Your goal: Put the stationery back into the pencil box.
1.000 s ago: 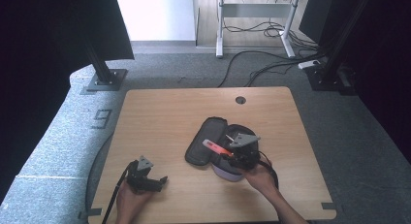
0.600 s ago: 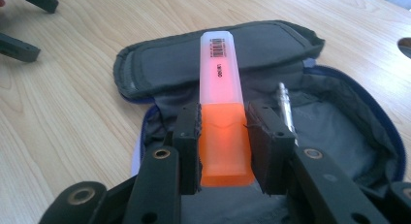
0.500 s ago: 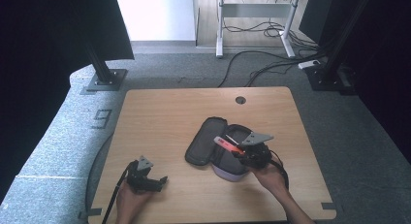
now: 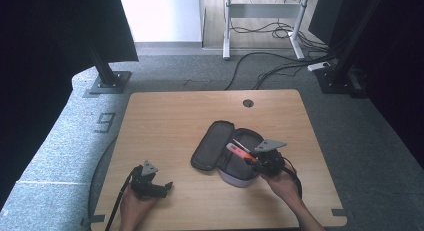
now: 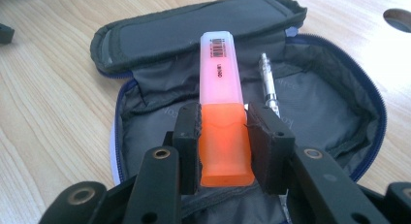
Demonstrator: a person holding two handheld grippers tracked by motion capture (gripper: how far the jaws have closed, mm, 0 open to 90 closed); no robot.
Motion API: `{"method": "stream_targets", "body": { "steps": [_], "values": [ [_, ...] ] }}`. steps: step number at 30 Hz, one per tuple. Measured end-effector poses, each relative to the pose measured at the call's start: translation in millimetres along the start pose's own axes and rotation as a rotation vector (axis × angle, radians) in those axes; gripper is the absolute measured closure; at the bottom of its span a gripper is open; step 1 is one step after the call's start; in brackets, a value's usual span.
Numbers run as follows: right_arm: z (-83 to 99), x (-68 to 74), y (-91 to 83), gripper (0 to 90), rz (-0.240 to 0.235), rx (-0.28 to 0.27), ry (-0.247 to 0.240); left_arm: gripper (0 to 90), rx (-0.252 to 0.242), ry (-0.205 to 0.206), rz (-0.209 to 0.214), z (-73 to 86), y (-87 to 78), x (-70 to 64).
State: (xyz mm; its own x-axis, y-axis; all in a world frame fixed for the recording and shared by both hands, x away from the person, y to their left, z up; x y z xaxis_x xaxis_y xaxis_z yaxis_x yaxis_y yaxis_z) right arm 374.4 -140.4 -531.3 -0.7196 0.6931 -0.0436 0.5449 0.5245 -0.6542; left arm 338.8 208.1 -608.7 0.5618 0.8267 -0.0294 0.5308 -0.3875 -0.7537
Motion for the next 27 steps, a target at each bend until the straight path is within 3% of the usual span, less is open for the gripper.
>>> {"method": "stream_targets", "body": {
  "steps": [27],
  "values": [
    [29.7,6.4,26.7,65.7,-0.033,0.058,0.016,0.0,0.0,0.0,0.0,0.0,0.0,0.0]
  ]
}}
Point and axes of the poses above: each handheld gripper's, and its own axes: y roughly forward along the jaws, z roughly out of its underside, x roughly to its left, the point moved 8 cm from there along y, roughly forward along the jaws, and after that the axes turned 2 degrees about -y, right-handed, at the moved point
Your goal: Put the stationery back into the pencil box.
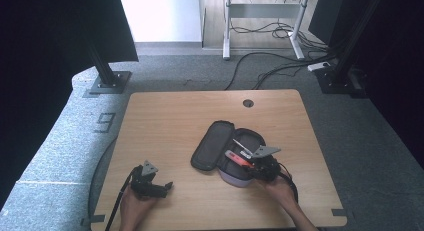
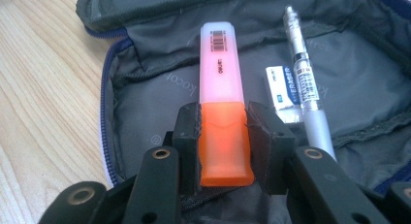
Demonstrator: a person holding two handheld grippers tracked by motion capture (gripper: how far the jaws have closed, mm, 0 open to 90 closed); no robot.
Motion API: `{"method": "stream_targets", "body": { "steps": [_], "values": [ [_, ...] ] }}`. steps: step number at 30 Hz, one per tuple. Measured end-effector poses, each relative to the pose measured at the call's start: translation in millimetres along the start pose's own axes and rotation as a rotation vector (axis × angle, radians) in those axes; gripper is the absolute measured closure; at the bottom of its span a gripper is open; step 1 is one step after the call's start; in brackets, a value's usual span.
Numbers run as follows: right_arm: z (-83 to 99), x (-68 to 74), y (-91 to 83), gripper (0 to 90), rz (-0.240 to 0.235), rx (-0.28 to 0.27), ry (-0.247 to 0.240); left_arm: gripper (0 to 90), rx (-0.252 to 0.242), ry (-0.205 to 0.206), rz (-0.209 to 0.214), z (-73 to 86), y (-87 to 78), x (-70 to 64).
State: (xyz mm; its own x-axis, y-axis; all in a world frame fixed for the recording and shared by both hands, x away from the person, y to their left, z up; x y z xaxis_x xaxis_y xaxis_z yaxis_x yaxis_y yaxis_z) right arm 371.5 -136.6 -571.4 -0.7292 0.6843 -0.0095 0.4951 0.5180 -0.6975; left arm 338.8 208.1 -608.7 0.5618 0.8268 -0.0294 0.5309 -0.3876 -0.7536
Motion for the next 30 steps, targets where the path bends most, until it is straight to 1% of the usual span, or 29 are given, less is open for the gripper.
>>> {"method": "stream_targets", "body": {
  "steps": [10,11,12,14,16,22,24,26,30],
  "values": [
    [8.0,0.1,9.2,64.4,-0.021,0.04,-0.014,0.0,0.0,0.0,0.0,0.0,0.0,0.0],
    [8.2,-0.1,9.7,62.4,-0.018,0.039,-0.016,0.0,0.0,0.0,0.0,0.0,0.0,0.0],
    [8.4,0.1,10.2,58.1,-0.021,0.041,-0.017,0.0,0.0,0.0,0.0,0.0,0.0,0.0],
    [8.0,0.6,10.9,55.1,-0.026,0.046,-0.025,0.0,0.0,0.0,0.0,0.0,0.0,0.1],
    [7.1,0.7,10.2,52.1,-0.018,0.051,-0.032,0.0,0.0,0.0,0.0,0.0,0.0,0.1],
    [0.6,1.9,7.6,41.9,-0.01,0.041,-0.046,0.0,0.0,0.0,0.0,0.0,0.0,0.0],
    [-2.0,1.8,6.0,39.2,-0.007,0.035,-0.046,0.0,0.0,0.0,0.0,0.0,0.0,0.0],
    [-4.5,2.0,4.2,36.9,-0.016,0.023,-0.043,0.0,0.0,0.0,0.0,0.0,0.0,0.0],
    [-7.3,2.1,1.3,33.3,-0.019,0.022,-0.063,0.0,0.0,0.0,0.0,0.0,0.0,0.0]
  ]
}}
Point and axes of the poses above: each handheld gripper's, and its own axes: y roughly forward along the jaws, z roughly out of its underside, x roughly to its left, the point moved 8 cm from there along y, roughly forward along the jaws, and after that the axes turned 2 degrees about -y, right-handed, at the moved point
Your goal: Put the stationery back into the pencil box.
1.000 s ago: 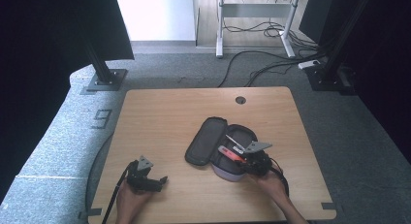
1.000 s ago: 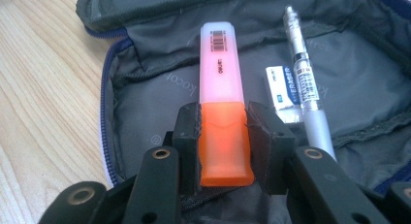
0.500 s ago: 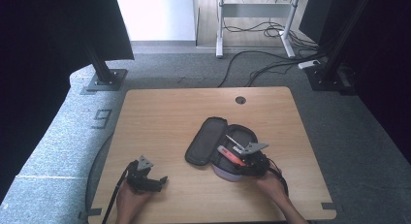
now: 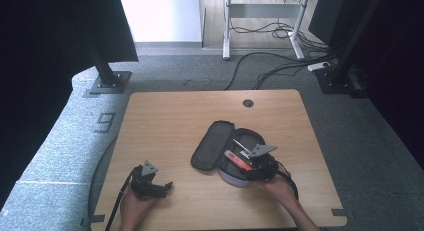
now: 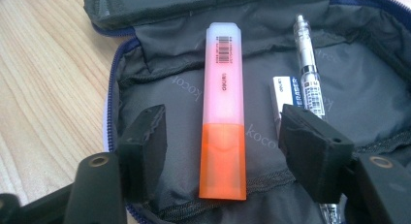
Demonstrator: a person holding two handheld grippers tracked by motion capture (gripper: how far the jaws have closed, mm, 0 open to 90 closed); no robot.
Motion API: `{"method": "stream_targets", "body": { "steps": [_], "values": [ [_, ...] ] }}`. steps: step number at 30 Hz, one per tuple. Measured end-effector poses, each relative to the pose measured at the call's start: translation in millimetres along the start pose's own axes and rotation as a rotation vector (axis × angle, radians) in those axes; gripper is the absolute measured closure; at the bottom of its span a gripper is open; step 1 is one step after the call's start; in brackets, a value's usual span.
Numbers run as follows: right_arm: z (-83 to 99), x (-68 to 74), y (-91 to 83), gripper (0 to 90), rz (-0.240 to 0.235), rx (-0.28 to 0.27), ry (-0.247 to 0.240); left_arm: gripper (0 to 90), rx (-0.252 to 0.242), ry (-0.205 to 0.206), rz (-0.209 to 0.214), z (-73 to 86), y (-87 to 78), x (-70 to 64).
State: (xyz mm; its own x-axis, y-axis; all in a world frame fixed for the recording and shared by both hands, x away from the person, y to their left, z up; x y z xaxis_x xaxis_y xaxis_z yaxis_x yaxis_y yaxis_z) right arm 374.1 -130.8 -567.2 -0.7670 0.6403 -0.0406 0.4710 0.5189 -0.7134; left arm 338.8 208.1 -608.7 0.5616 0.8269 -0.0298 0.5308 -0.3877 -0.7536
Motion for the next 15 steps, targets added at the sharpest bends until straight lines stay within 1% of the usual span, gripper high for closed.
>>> {"method": "stream_targets", "body": {
  "steps": [3,6,7,15],
  "values": [
    [-1.6,0.6,-1.2,29.1,0.001,0.004,-0.014,0.0,0.0,0.0,0.0,0.0,0.0,0.0],
    [-3.0,1.3,-1.5,26.9,0.004,0.011,-0.031,0.0,0.0,0.0,0.0,0.0,0.0,0.0],
    [-3.6,1.3,-1.4,26.5,0.01,0.011,-0.032,0.0,0.0,0.0,0.0,0.0,0.0,0.0],
    [-8.9,0.7,-4.8,20.8,0.014,0.001,-0.038,0.0,0.0,0.001,0.0,0.0,0.0,0.1]
  ]
}}
Point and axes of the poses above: each handheld gripper's, and its own axes: y roughly forward along the jaws, z roughly out of its underside, x roughly to its left, the point moved 8 cm from there along y, roughly forward along the jaws, and after that the axes turned 2 degrees about -y, right-handed, at the moved point
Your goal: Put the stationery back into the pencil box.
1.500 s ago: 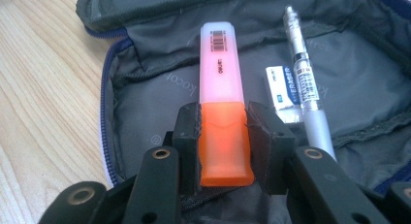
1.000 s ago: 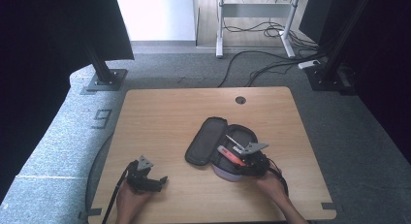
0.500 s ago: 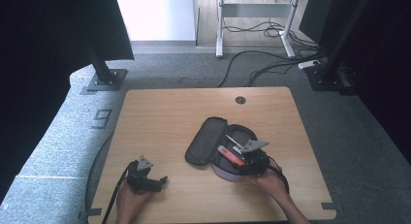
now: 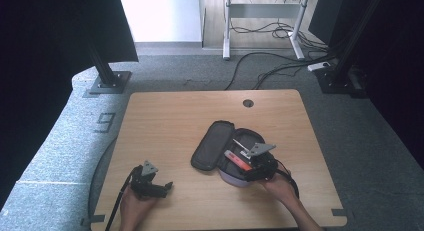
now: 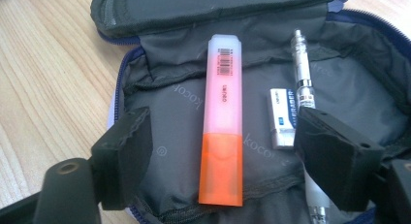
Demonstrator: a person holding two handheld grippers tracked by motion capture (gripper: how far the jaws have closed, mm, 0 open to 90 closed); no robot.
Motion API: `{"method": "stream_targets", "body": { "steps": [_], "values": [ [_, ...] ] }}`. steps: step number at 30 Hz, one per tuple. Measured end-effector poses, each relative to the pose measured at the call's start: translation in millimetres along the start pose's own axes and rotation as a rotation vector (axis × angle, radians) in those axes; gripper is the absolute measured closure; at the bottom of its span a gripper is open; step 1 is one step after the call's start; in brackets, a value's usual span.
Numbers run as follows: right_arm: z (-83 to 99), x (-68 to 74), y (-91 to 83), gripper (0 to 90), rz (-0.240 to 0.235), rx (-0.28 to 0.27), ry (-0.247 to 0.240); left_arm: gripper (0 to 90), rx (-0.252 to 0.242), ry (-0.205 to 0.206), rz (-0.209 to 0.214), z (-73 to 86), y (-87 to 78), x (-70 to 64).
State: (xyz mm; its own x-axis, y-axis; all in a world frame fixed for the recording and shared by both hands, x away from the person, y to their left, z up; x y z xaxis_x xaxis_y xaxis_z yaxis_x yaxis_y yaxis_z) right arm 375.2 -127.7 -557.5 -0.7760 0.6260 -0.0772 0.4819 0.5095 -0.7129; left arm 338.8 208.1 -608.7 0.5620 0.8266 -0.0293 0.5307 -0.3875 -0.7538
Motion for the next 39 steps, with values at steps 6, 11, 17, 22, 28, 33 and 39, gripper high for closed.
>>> {"method": "stream_targets", "body": {
  "steps": [6,11,17,22,28,33,39],
  "values": [
    [-1.0,-4.2,-6.5,17.3,0.011,-0.002,0.003,0.0,0.0,0.0,0.0,0.0,0.0,0.0],
    [-1.0,-9.5,-13.4,15.4,0.022,-0.015,0.009,0.0,0.0,0.0,0.0,0.0,0.0,0.0],
    [1.0,-15.7,-19.5,13.5,0.039,-0.015,0.006,0.0,0.0,0.0,0.0,-0.1,0.0,0.0],
    [2.0,-20.8,-24.8,12.9,0.055,-0.023,0.01,0.0,0.0,0.0,0.0,-0.1,0.0,0.1],
    [5.4,-29.1,-33.2,12.5,0.077,-0.028,0.027,0.0,0.0,0.0,0.0,-0.1,0.0,0.1],
    [9.1,-37.6,-40.9,11.9,0.096,-0.037,0.037,0.0,0.0,0.0,0.0,-0.1,0.0,0.1],
    [14.8,-46.8,-49.3,10.1,0.121,-0.039,0.05,0.0,0.0,0.0,0.0,-0.1,0.0,0.1]
  ]
}}
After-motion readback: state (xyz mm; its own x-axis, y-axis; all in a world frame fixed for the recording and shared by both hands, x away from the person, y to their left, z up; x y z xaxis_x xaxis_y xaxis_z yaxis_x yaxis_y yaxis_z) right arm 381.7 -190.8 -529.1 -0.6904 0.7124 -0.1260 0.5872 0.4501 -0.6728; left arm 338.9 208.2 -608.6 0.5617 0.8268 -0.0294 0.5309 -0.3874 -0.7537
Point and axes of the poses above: each handheld gripper's, and its own axes: y roughly forward along the jaws, z roughly out of its underside, x roughly to its left, the point moved 8 cm from there along y, roughly forward along the jaws, and after that the axes turned 2 degrees about -y, right-handed, at the moved point
